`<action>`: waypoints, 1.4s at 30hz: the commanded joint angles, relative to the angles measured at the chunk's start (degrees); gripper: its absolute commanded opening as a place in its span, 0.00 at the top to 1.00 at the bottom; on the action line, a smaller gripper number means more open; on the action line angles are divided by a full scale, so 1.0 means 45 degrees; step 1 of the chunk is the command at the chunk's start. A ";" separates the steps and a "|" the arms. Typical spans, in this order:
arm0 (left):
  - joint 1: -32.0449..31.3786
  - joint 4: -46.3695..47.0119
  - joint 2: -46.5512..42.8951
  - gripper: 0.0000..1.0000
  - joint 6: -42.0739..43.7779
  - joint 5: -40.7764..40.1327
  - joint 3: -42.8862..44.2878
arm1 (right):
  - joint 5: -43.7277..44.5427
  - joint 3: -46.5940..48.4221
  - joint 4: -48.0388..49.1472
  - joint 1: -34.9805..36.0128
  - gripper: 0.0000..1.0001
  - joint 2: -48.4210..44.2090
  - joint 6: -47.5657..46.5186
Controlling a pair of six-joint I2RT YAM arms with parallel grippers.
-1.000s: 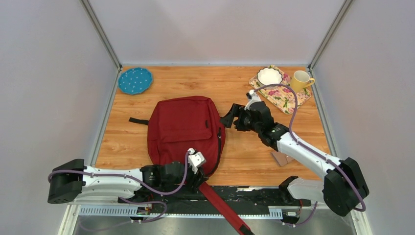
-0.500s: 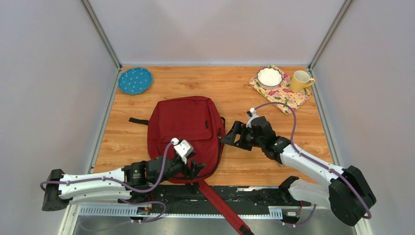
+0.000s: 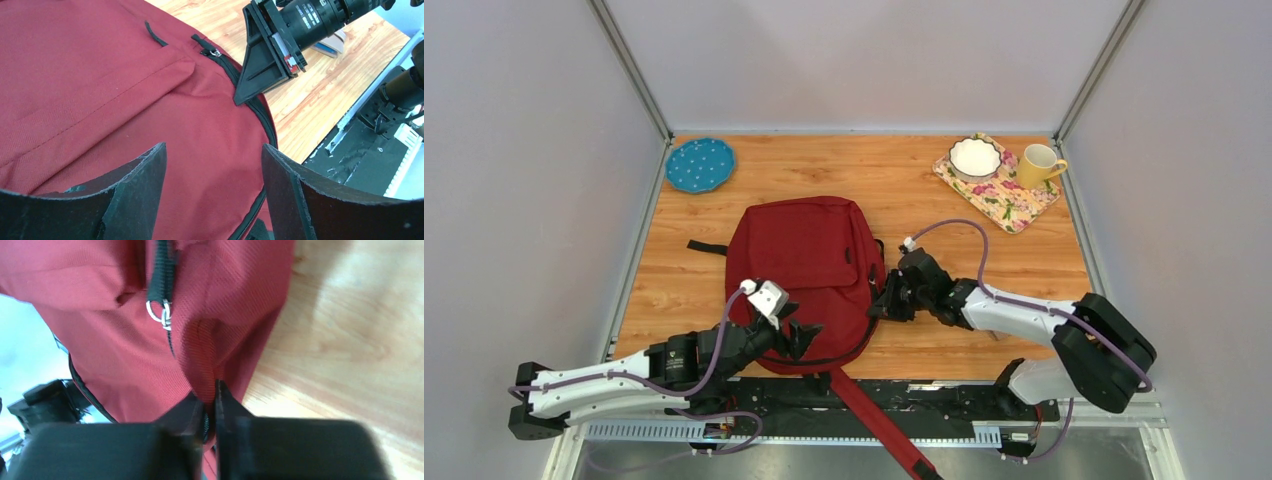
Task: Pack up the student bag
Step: Zip the student bag at the center of the board.
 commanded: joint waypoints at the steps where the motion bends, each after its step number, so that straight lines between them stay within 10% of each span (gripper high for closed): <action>1: -0.0055 -0.0702 -0.0423 0.23 -0.0393 -0.0452 0.0533 | -0.0093 0.1833 0.1029 -0.0002 1.00 0.0492 0.0074; 22: -0.0055 0.0119 0.1134 0.22 0.1402 0.1930 0.3266 | -0.2144 1.9773 -0.4359 -0.2854 1.00 0.6485 -0.2270; 30: -0.0055 0.1559 0.2270 0.22 0.1578 0.2379 0.3074 | -0.3412 2.3554 -0.4694 -0.3283 1.00 0.8264 -0.1002; 34: -0.0055 0.2929 0.2992 0.22 0.1969 0.2498 0.3032 | -0.4799 2.2427 -0.4110 -0.3010 1.00 0.7548 -0.0999; 42: -0.0055 0.2344 0.3308 0.22 0.1600 0.1794 0.3015 | -0.2697 0.9439 -0.1728 -0.2228 1.00 0.1397 -0.2544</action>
